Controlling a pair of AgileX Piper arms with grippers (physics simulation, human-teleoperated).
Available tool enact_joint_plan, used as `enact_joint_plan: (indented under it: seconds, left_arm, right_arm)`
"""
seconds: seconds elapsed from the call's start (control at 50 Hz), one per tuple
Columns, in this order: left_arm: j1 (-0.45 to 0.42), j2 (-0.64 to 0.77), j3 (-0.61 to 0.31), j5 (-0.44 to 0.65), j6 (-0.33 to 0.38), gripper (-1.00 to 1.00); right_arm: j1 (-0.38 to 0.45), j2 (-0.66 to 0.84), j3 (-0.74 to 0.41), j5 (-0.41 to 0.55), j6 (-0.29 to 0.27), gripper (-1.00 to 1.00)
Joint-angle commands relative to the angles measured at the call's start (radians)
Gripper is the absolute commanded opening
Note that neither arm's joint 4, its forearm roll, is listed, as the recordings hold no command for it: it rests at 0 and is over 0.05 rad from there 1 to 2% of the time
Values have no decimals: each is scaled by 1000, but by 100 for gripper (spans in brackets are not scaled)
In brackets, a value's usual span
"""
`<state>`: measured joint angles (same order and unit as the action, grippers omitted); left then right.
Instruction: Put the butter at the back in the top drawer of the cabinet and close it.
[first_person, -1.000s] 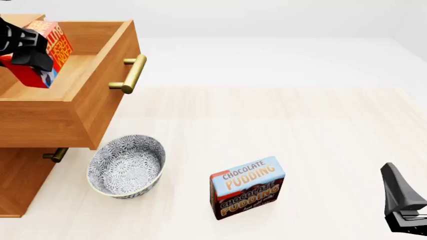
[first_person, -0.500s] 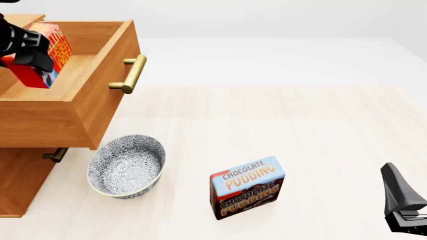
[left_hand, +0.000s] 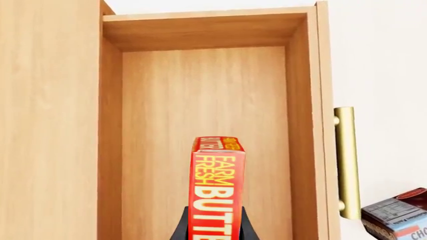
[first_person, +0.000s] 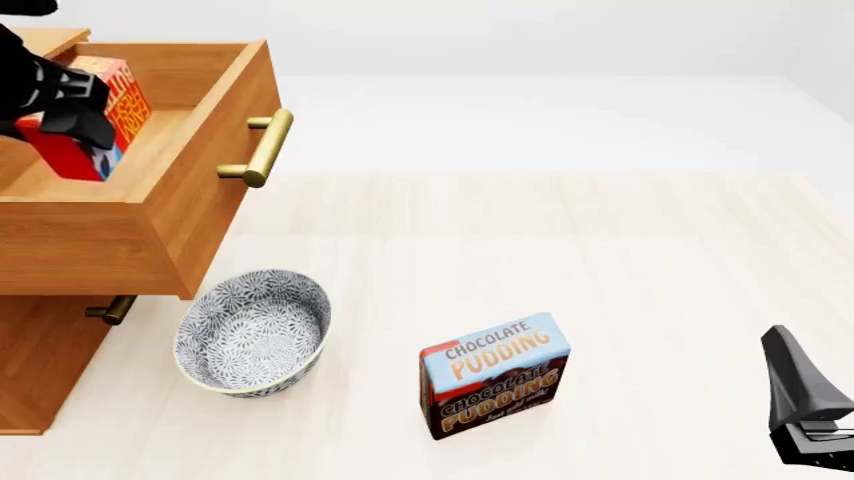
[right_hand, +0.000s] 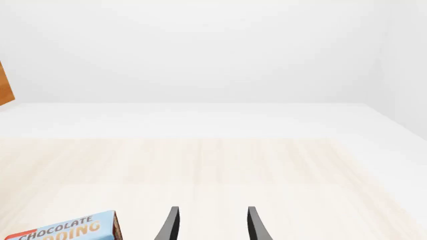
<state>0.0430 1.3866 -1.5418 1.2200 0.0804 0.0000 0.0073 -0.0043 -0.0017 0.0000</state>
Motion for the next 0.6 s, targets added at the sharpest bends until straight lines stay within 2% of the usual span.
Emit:
enact_joint_plan:
  seconds: [0.02, 0.6]
  left_arm:
    - [0, 15, -17, 0, 12, -100]
    - [25, 51, -15, 0, 25, -100]
  right_arm:
    - [0, 0, 0, 0, 0, 100]
    - [0, 0, 0, 0, 0, 100]
